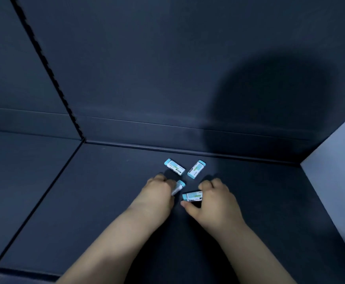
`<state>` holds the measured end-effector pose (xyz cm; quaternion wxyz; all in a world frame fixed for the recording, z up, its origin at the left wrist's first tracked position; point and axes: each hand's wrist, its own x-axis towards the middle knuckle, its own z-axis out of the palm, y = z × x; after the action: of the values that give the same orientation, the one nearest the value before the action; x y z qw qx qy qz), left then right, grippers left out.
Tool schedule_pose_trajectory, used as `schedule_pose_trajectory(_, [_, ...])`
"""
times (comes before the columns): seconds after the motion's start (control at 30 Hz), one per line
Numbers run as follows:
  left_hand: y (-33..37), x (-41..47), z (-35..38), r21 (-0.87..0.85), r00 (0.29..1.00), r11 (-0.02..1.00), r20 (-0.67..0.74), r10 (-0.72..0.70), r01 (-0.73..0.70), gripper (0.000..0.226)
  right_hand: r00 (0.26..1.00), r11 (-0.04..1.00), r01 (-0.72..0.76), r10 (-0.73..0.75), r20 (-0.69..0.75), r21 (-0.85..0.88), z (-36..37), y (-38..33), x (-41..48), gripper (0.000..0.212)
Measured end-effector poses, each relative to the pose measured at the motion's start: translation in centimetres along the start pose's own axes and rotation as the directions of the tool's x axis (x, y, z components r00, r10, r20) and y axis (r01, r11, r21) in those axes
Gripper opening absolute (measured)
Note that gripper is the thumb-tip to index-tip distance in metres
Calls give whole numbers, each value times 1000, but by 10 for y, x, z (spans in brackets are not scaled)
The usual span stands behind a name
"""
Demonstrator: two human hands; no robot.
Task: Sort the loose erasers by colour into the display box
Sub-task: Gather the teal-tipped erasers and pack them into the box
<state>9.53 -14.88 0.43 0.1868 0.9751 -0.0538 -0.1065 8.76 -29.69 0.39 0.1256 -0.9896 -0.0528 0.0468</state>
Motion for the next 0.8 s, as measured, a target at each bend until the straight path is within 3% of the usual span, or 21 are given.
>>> schedule_pose_trajectory(0.23, [-20,-8,-11,9,999,999,12,-48,48,30,989,989,136,-139,54,51,2,-9,4,61])
schedule_pose_trajectory(0.4, [-30,-11,-23,47,995,997,80,-57,53,35,983,978,161,-171,71,134,2,-18,3,62])
schedule_pose_trajectory(0.53, [-36,-14,-32,50,993,997,105,-60,55,27,977,973,165,-183,105,161,1,-23,3,64])
schedule_pose_trajectory(0.8, [-47,-35,-40,-51,992,997,111,-57,63,34,952,945,222,-264,158,239,6,-37,-3,62])
